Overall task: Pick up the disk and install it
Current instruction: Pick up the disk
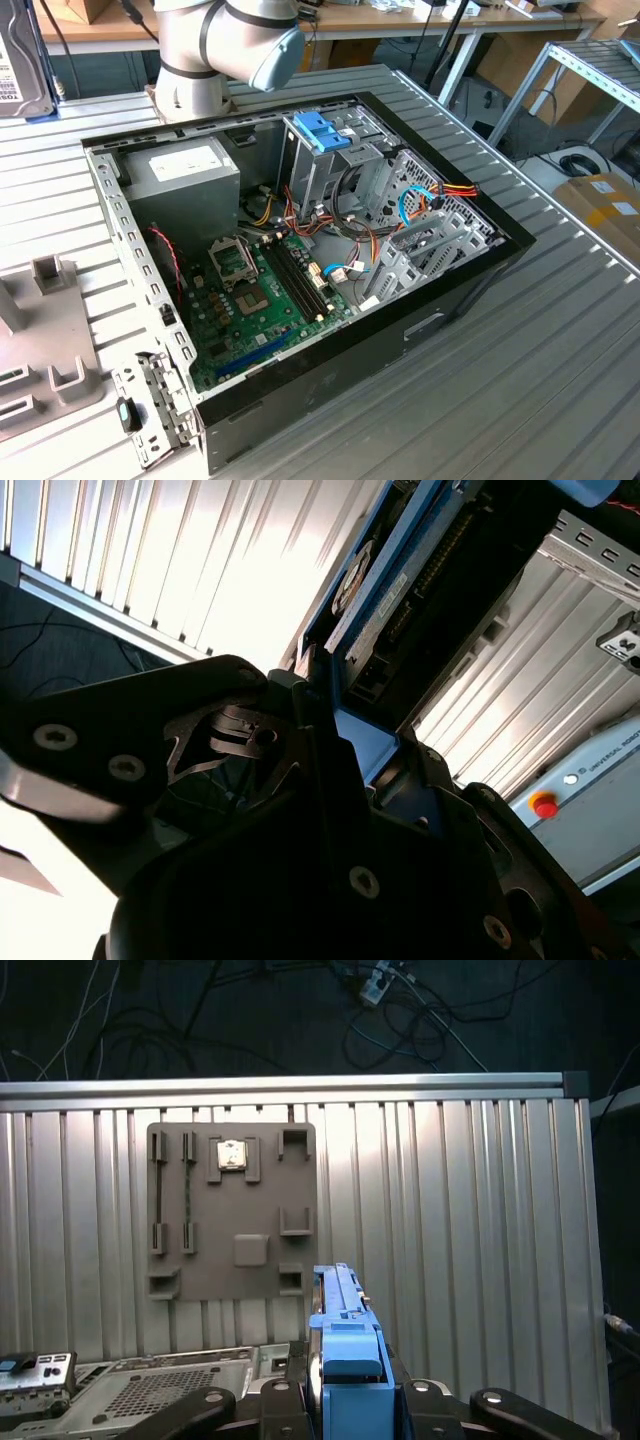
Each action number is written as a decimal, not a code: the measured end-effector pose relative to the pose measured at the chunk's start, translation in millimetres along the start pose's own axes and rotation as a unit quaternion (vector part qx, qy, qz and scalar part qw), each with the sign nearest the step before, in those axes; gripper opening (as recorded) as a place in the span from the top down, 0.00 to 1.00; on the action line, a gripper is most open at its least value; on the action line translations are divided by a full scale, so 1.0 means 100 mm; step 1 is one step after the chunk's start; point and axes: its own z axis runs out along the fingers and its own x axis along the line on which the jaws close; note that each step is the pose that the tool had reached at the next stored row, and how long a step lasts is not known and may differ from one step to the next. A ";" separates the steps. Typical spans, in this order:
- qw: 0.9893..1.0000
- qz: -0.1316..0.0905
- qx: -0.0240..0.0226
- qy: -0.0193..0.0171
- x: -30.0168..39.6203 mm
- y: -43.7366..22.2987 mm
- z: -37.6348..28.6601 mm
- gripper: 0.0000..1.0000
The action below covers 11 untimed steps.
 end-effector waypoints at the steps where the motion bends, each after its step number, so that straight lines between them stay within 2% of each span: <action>1: 1.000 0.000 0.000 0.000 0.000 -0.006 0.000 0.63; 11: 1.000 0.000 0.000 0.000 -0.005 -0.097 -0.004 0.63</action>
